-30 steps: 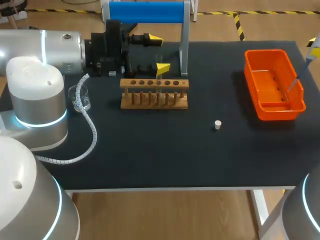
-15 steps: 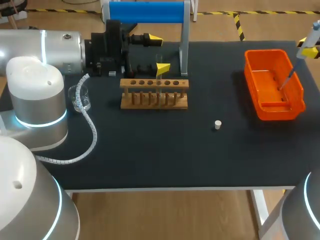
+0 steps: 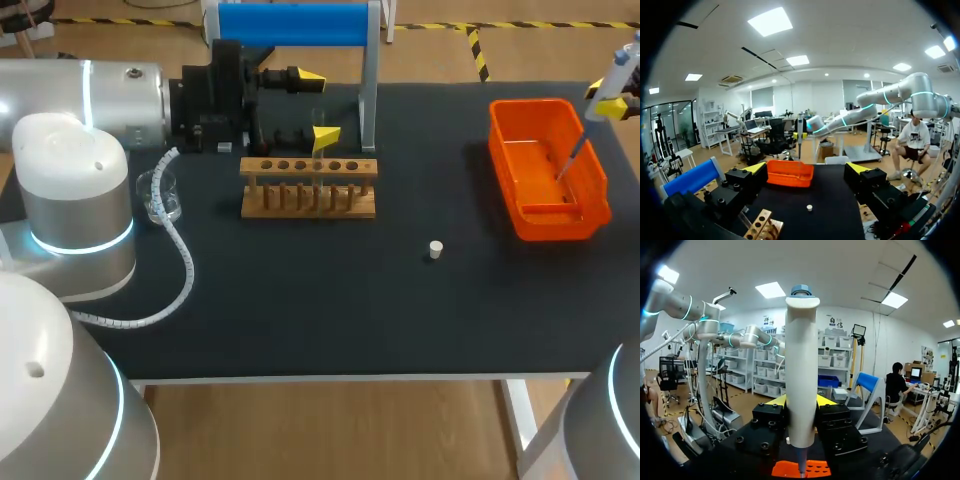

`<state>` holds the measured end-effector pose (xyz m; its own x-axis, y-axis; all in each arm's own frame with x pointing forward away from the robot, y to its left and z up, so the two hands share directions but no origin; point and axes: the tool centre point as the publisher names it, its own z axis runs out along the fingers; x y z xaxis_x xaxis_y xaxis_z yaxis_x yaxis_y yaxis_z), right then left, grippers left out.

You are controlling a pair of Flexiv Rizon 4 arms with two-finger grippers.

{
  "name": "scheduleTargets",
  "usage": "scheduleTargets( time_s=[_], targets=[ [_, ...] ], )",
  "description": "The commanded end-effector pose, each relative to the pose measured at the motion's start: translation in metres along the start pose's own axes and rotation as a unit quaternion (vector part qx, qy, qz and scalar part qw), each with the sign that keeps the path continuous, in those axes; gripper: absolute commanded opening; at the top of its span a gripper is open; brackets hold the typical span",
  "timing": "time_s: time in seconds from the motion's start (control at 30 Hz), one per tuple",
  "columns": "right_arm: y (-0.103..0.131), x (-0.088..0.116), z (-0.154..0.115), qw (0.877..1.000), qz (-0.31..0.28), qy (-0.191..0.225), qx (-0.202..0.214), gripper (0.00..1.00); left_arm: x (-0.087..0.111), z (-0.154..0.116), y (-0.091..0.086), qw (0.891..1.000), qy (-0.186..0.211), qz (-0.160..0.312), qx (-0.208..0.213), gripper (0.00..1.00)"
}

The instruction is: Invert the test tube, pick up the pipette, mount the tip to pipette, aspirate from beaker and dispense into the tube, eject the tip, return the pipette, and cap with the stopper.

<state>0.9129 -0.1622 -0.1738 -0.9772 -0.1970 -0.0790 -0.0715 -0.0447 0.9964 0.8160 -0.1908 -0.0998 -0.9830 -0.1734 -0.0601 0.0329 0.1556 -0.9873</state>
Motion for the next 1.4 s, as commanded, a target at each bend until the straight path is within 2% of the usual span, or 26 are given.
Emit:
scheduleTargets(
  time_s=[0.03,0.43,1.4],
  targets=[
    [-0.0019,-0.0023,-0.0031,1.000,0.001,0.003,-0.001,0.00,0.0004,-0.0012,0.0013,1.000,0.000,0.001,0.002,1.00],
    [-0.0020,-0.0011,-0.0032,1.000,0.007,-0.013,0.005,0.00,0.0004,-0.0012,0.0013,1.000,0.000,0.001,0.002,1.00],
    [-0.0020,-0.0011,-0.0032,1.000,0.007,-0.013,0.005,0.00,0.0004,-0.0012,0.0013,1.000,0.000,0.001,0.002,1.00]
  ],
)
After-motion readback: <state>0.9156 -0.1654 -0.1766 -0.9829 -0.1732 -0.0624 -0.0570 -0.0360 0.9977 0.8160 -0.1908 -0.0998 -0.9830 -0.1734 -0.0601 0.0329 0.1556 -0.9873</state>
